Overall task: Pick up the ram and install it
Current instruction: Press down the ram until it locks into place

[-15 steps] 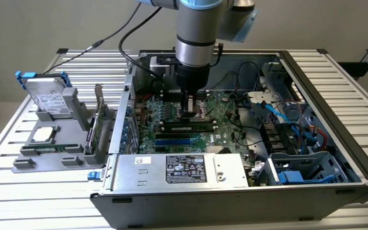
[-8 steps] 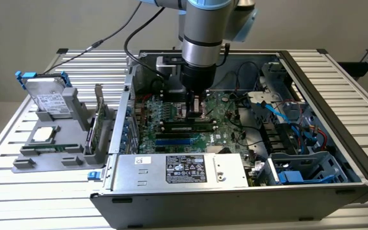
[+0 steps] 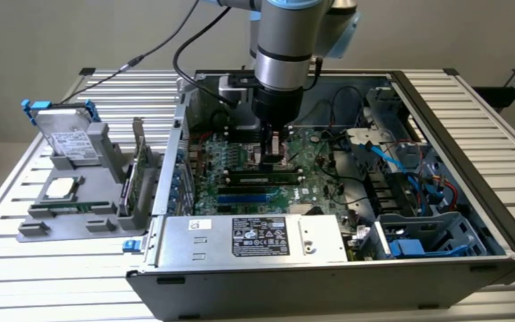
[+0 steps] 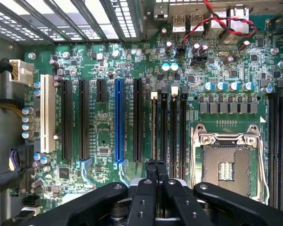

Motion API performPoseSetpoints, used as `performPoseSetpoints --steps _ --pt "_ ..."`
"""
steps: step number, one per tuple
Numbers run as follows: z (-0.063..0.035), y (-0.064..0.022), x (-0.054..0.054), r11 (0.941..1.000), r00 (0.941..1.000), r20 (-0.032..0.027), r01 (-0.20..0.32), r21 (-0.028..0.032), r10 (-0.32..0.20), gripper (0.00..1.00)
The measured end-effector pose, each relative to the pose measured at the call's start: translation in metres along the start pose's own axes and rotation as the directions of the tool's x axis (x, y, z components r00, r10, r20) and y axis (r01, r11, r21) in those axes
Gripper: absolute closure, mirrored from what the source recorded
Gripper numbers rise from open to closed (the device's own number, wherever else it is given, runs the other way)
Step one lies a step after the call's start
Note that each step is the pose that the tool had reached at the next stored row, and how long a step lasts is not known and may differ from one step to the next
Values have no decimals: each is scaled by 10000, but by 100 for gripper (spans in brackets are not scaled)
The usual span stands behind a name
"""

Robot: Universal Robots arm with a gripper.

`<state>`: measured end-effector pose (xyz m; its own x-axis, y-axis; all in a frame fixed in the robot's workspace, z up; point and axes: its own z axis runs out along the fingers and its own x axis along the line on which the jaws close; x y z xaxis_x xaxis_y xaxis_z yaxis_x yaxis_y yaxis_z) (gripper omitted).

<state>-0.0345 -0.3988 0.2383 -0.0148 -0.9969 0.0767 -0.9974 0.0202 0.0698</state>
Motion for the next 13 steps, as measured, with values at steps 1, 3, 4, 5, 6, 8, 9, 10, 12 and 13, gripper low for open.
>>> performPoseSetpoints --steps 1,3,4,5,6,8,9,10,12,13 --pt "-1 1 1 10000 10000 -2 0 -1 0 90" --pt "-1 0 1 10000 10000 -2 0 -1 0 90" --pt "-1 0 0 10000 10000 -2 0 -1 0 90" --pt "-1 0 0 10000 10000 -2 0 -1 0 90" --pt "-1 0 0 10000 10000 -2 0 -1 0 90" --pt "-1 0 1 10000 10000 -2 0 -1 0 90" --pt "-1 0 1 10000 10000 -2 0 -1 0 90" --pt "-1 0 1 10000 10000 -2 0 -1 0 90" --pt "-1 0 0 10000 10000 -2 0 -1 0 90" --pt "-1 0 1 10000 10000 -2 0 -1 0 90"
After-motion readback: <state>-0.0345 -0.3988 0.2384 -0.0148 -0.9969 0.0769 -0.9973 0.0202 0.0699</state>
